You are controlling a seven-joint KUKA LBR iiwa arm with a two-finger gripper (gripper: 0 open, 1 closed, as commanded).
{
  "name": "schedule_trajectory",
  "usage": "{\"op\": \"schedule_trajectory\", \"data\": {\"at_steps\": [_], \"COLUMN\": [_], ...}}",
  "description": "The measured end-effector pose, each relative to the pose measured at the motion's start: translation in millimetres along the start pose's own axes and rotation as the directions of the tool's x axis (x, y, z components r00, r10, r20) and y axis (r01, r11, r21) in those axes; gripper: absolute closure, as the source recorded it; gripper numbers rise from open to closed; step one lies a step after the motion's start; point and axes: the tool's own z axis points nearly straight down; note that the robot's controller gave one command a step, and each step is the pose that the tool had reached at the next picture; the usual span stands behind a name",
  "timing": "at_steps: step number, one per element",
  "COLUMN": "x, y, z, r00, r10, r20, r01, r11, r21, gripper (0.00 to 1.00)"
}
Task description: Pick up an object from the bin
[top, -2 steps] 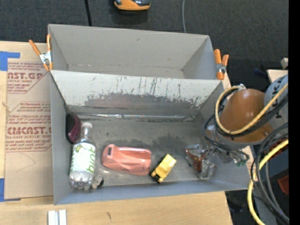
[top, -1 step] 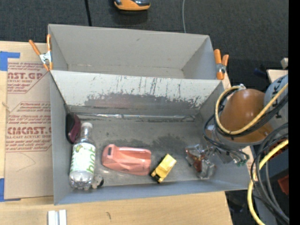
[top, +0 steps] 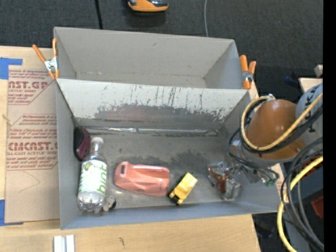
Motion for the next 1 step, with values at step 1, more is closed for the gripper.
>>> {"op": "schedule_trajectory", "data": {"at_steps": [1], "x": [1.1], "y": [1.2], "z": [-4.4], "r00": [1.0], "r10": [0.0], "r20": [-0.005], "r01": [0.0], "r11": [1.0], "r21": [-0.003], "gripper": [1.0]}}
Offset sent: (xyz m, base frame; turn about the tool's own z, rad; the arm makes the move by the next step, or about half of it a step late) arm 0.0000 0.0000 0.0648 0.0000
